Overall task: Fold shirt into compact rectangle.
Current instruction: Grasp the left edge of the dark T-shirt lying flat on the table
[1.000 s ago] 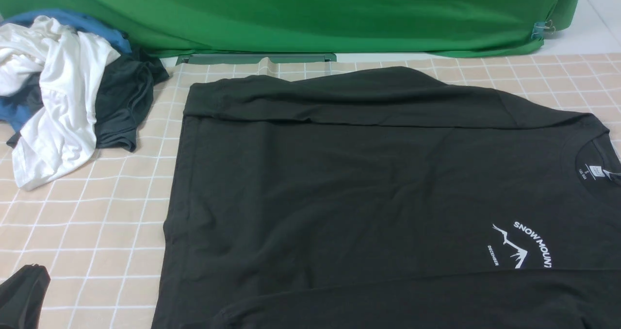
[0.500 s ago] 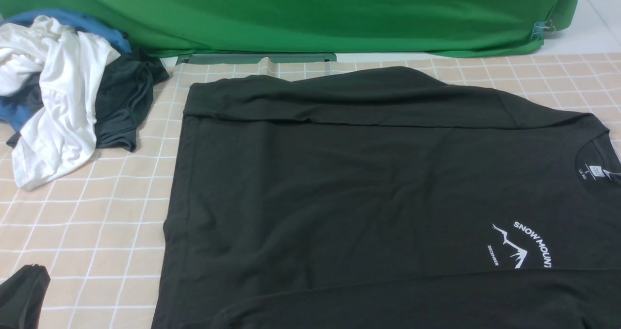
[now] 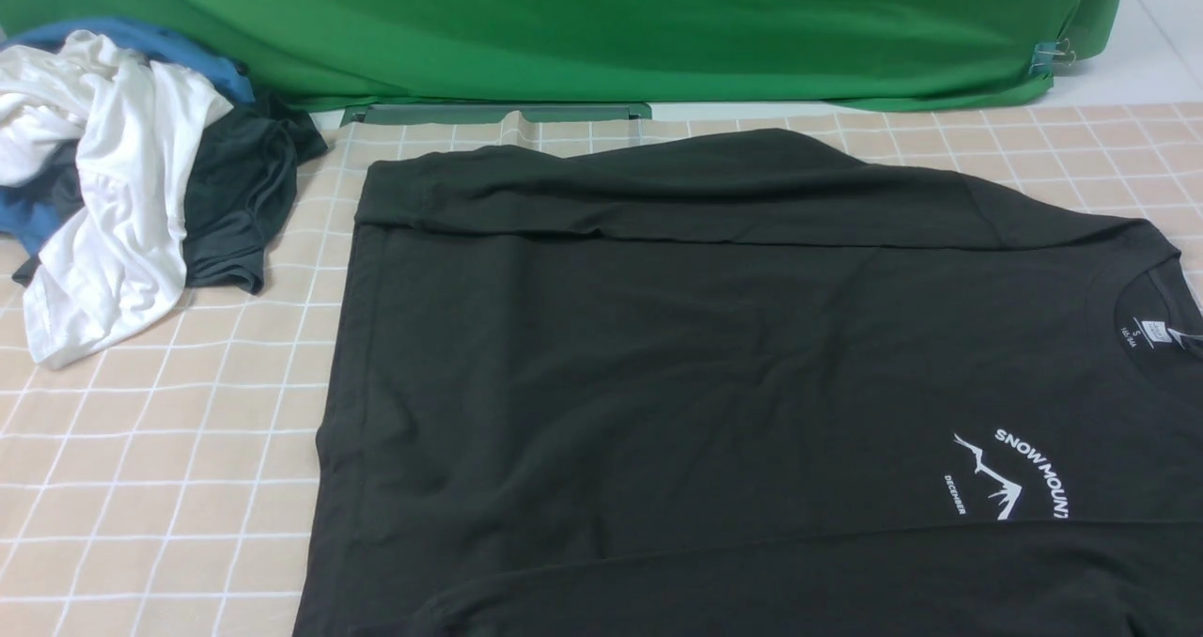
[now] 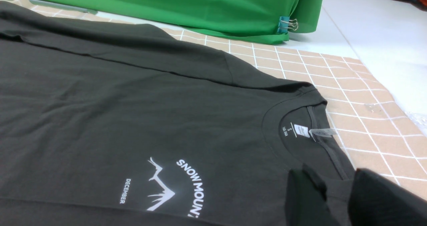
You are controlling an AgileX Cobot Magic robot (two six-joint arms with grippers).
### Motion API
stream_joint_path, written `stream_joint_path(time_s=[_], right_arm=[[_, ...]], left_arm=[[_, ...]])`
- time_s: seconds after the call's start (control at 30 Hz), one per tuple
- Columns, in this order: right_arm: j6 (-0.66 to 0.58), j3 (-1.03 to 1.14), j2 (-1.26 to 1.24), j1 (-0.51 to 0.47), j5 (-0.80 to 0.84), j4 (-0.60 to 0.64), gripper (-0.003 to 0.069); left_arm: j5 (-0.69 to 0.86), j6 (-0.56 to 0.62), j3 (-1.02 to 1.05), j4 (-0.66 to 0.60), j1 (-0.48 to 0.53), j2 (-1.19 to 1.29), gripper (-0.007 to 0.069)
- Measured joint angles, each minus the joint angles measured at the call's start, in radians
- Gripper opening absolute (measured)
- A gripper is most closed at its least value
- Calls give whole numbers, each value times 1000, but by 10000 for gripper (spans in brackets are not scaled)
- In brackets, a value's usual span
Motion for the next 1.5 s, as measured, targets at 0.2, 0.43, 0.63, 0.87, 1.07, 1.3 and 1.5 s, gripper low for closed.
stream_joint_path(time_s=[0.2, 0.43, 0.63, 0.87, 1.07, 1.3, 1.5], right_arm=[[1, 0, 0, 0, -18, 0, 246], [241, 0, 0, 0, -338, 105, 246], [343, 0, 0, 0, -456, 116, 236], [413, -2, 0, 0, -527, 121, 216], [361, -276, 144, 72, -77, 123, 41], [175, -596, 478, 191, 341, 123, 38], [125, -675, 655, 289, 418, 134, 38]], left_arm=[[-253, -158, 0, 12, 0, 0, 22], [406, -325, -296, 106, 0, 146, 22], [936, -64, -510, 35, 0, 528, 22], [1094, 240, -540, -121, -31, 984, 15], [1029, 96, -541, -12, -291, 1137, 15], [971, -183, -541, 236, -477, 1217, 21], [929, -207, -541, 368, -482, 1301, 143]])
